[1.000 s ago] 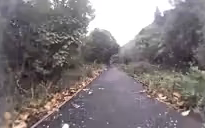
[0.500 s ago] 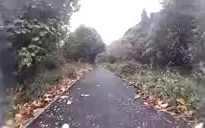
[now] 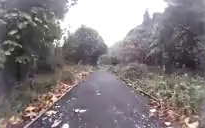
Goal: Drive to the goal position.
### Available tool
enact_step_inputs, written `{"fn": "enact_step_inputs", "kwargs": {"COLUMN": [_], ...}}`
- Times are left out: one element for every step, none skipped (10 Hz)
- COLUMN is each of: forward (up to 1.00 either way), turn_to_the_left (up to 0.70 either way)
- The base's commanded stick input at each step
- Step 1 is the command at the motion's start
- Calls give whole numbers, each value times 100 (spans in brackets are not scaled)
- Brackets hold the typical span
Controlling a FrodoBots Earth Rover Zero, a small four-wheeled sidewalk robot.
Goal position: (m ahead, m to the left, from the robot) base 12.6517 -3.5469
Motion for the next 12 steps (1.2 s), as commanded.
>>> {"fn": "enact_step_inputs", "kwargs": {"forward": [100, 85, 84, 84, 84, 84, 93, 96, 96, 95, 95, 95], "turn_to_the_left": [0, 0, 0, 0, 0, 0, 0, 0, 0, 0, 0, 0]}}
